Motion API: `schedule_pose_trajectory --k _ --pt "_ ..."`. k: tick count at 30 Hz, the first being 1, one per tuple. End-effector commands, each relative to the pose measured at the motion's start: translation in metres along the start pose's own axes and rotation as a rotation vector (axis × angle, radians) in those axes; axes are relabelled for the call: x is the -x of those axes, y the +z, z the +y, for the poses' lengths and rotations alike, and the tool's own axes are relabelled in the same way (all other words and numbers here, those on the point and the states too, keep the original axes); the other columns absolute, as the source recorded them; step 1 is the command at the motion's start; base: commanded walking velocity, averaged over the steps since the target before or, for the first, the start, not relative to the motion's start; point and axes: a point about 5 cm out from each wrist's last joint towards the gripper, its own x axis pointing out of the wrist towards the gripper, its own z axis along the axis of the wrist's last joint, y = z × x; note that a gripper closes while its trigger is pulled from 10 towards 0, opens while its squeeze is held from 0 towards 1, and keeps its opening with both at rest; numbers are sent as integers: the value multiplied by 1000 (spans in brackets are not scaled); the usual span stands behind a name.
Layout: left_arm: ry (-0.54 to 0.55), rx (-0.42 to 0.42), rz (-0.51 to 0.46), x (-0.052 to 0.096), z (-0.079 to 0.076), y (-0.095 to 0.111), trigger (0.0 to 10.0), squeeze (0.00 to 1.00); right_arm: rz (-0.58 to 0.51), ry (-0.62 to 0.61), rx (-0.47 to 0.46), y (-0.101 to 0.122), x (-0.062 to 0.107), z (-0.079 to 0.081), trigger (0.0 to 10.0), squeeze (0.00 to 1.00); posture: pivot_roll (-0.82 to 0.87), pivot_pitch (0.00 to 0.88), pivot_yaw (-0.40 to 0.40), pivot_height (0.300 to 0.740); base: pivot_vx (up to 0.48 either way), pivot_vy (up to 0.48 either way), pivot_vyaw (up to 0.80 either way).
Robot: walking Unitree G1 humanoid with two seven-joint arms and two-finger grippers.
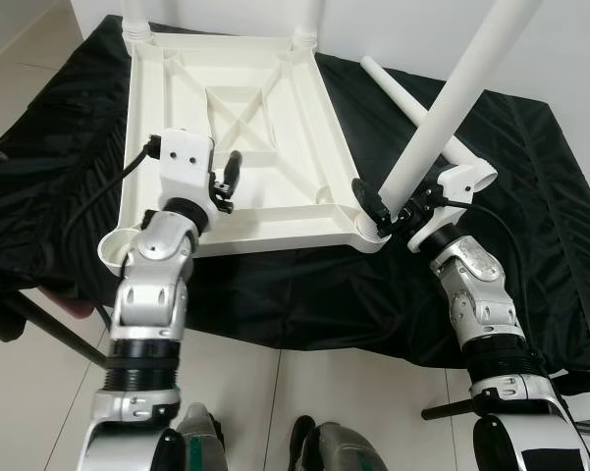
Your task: Building children table
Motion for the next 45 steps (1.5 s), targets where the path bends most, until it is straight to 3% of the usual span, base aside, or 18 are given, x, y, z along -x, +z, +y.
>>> schedule_pose_trajectory --k 1,14,45 --pt "127 19 -6 5 6 -2 10000 0 -9 -10 4 1 5 -3 10000 0 52 68 -82 740 0 0 0" --pt "80 14 28 15 1 -20 10000 0 -19 -28 -3 -2 15 3 10000 0 42 45 -71 740 0 0 0" --pt "42 1 32 30 -4 -21 10000 0 -7 -74 40 -6 34 5 10000 0 56 64 -74 740 0 0 0"
